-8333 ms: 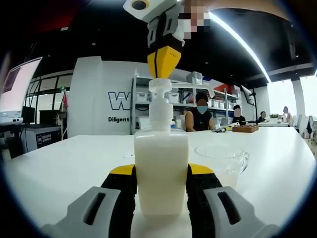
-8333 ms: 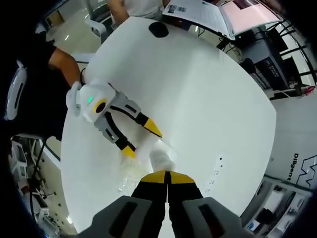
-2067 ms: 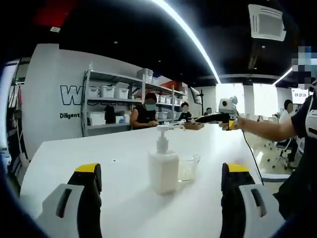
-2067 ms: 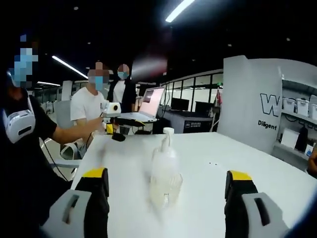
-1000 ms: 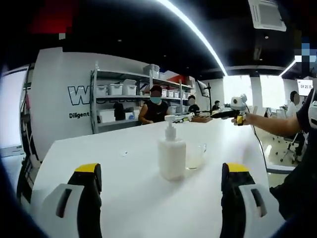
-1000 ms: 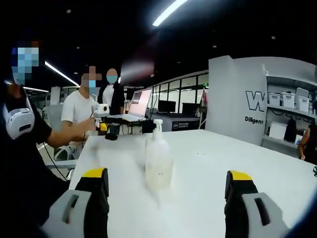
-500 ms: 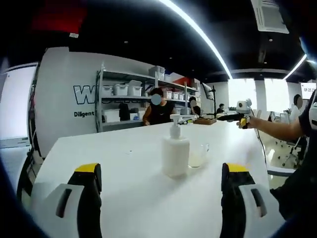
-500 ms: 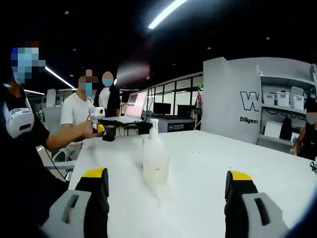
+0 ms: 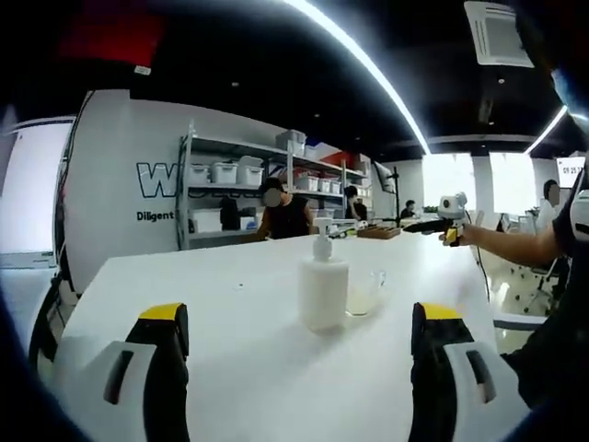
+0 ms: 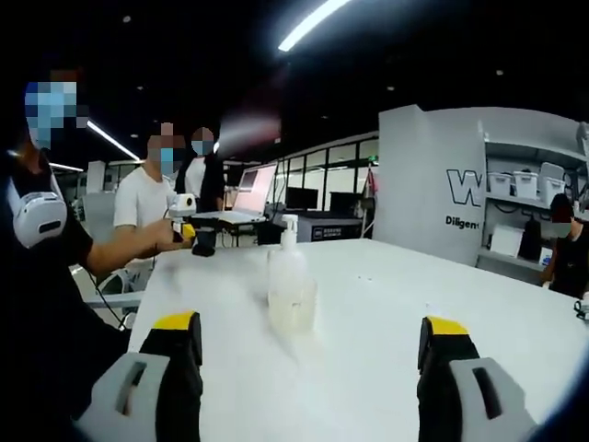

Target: Hold the bottle steady, press the pump all the way down and release, and repeat the specified number of times to dispense into the cup

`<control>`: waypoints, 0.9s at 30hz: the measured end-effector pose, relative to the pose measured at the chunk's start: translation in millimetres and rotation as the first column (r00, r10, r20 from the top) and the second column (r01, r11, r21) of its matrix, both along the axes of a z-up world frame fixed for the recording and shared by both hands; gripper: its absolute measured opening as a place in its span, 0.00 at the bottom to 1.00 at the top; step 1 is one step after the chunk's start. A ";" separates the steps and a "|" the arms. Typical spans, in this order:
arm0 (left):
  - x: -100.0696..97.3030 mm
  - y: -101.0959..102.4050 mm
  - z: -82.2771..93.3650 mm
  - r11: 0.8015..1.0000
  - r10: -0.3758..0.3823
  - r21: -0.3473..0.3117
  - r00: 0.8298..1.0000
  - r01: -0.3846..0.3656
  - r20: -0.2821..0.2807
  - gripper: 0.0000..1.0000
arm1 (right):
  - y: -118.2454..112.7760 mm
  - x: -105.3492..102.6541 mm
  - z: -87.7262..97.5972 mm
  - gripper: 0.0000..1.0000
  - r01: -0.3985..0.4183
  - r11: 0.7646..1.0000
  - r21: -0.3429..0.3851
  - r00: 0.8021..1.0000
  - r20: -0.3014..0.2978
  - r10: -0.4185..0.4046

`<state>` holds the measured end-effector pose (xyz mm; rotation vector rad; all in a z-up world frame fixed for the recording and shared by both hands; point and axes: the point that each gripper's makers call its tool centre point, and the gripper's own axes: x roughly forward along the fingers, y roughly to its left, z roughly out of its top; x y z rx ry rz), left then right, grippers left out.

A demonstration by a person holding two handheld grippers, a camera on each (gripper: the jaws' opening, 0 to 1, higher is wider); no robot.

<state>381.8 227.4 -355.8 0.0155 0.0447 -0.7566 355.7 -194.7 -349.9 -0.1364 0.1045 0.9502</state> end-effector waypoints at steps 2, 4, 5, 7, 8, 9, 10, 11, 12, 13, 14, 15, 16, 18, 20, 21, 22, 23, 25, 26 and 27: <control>-0.8 0.0 -1.3 1.000 0.001 0.005 1.000 -0.001 -0.002 0.99 | -0.7 -0.3 -0.3 0.99 0.003 1.000 0.000 1.000 0.002 -0.003; -2.7 -1.6 -1.8 1.000 -0.002 -0.011 1.000 0.002 -0.007 0.99 | -1.0 -0.8 -1.5 0.99 0.005 1.000 -0.002 1.000 0.002 -0.005; -2.9 -1.8 -2.9 1.000 -0.002 -0.008 1.000 0.002 -0.009 0.99 | -1.0 -1.0 -2.0 0.99 0.006 1.000 -0.001 1.000 0.001 -0.006; -2.7 -2.0 -6.1 1.000 0.004 0.007 1.000 -0.004 -0.011 0.99 | -1.3 -1.6 -3.1 0.99 0.006 1.000 -0.003 1.000 -0.001 -0.006; -2.8 -2.3 -6.8 1.000 0.004 0.011 1.000 -0.004 -0.011 0.99 | -1.8 -1.7 -3.2 0.99 0.010 1.000 -0.001 1.000 0.000 -0.010; -3.4 -3.0 -7.1 1.000 0.000 0.014 1.000 0.000 -0.011 0.99 | -2.0 -2.2 -3.4 0.99 0.013 1.000 0.001 1.000 -0.001 -0.013; -3.6 -3.4 -6.6 1.000 -0.002 0.010 1.000 0.002 -0.011 0.99 | -2.3 -2.6 -3.2 0.99 0.012 1.000 0.004 1.000 -0.002 -0.012; -4.2 -4.4 -5.9 1.000 -0.004 0.007 1.000 0.004 -0.010 0.99 | -3.0 -3.0 -3.3 0.99 0.012 1.000 0.006 1.000 -0.002 -0.012; -4.9 -5.4 -5.4 1.000 -0.006 0.007 1.000 0.006 -0.008 0.99 | -3.5 -3.2 -3.6 0.99 0.013 1.000 0.005 1.000 -0.002 -0.013; -4.8 -5.6 -5.4 1.000 -0.006 0.010 1.000 0.006 -0.008 0.99 | -3.9 -3.6 -4.0 0.99 0.014 1.000 0.003 1.000 -0.001 -0.014; -4.6 -5.7 -5.6 1.000 -0.005 0.013 1.000 0.005 -0.006 0.99 | -4.4 -4.5 -4.6 0.99 0.013 1.000 0.004 1.000 -0.002 -0.013; -4.9 -6.1 -6.2 1.000 -0.006 0.018 1.000 0.006 -0.007 0.99 | -5.0 -5.0 -4.7 0.99 0.014 1.000 0.009 1.000 -0.004 -0.014; -5.3 -6.5 -6.5 1.000 -0.006 0.019 1.000 0.006 -0.008 0.99 | -5.6 -5.0 -4.7 0.99 0.015 1.000 0.012 1.000 -0.004 -0.015; -5.7 -6.7 -6.9 1.000 -0.008 0.021 1.000 0.008 -0.008 0.99 | -6.6 -5.1 -5.4 0.99 0.018 1.000 0.011 1.000 -0.003 -0.018; -5.6 -6.3 -6.6 1.000 -0.006 0.020 1.000 0.006 -0.007 0.99 | -7.0 -5.5 -6.3 0.99 0.017 1.000 0.011 1.000 -0.005 -0.017; -5.8 -6.2 -6.1 1.000 -0.006 0.019 1.000 0.006 -0.005 0.99 | -7.2 -5.5 -6.5 0.99 0.017 1.000 0.012 1.000 -0.005 -0.017; -6.1 -6.2 -5.6 1.000 -0.006 0.016 1.000 0.006 -0.004 0.99 | -7.5 -5.5 -7.0 0.99 0.019 1.000 0.011 1.000 -0.007 -0.019; -6.1 -6.0 -5.3 1.000 -0.006 0.014 1.000 0.006 -0.004 0.99 | -7.6 -6.0 -7.2 0.99 0.017 1.000 0.012 1.000 -0.007 -0.017; -7.0 -6.2 -4.8 1.000 -0.011 0.013 1.000 0.011 -0.002 0.99 | -7.3 -6.7 -7.2 0.99 0.017 1.000 0.014 1.000 -0.008 -0.017; -7.7 -6.5 -4.9 1.000 -0.013 0.014 1.000 0.014 -0.003 0.99 | -7.8 -6.6 -7.1 0.99 0.020 1.000 0.017 1.000 -0.008 -0.020; -7.9 -6.4 -5.2 1.000 -0.013 0.015 1.000 0.013 -0.004 0.99 | -8.4 -6.3 -7.0 0.99 0.023 1.000 0.017 1.000 -0.008 -0.023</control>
